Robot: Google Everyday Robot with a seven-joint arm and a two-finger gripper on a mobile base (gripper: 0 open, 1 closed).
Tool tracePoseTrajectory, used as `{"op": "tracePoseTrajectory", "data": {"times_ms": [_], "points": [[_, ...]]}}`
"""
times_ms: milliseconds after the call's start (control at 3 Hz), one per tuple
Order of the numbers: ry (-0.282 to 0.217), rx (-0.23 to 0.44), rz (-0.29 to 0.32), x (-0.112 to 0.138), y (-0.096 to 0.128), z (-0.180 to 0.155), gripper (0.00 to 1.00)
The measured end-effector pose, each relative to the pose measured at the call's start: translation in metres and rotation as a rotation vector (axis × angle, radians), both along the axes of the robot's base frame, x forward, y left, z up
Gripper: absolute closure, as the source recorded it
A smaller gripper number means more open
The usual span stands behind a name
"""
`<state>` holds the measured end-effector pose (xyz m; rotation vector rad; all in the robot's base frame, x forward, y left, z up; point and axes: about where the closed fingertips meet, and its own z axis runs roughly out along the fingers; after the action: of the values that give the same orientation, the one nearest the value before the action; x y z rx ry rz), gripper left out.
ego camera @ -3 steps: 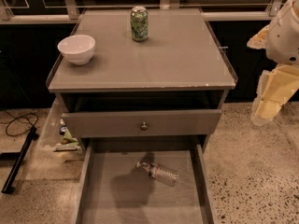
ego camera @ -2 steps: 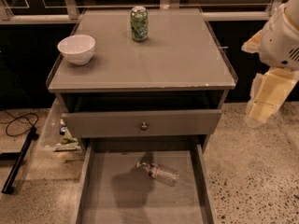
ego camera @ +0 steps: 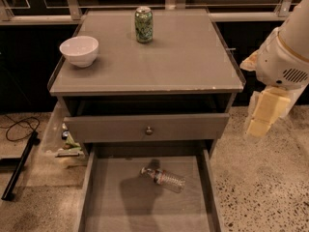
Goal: Pick water bottle from middle drawer and place on counter
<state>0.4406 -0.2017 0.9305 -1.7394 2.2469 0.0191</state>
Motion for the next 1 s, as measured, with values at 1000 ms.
{"op": "tracePoseTrajectory", "data": {"times_ms": [1000], "points": [[0.064,0.115,-0.017,-0.022,0.01,-0.104,0.0]]}}
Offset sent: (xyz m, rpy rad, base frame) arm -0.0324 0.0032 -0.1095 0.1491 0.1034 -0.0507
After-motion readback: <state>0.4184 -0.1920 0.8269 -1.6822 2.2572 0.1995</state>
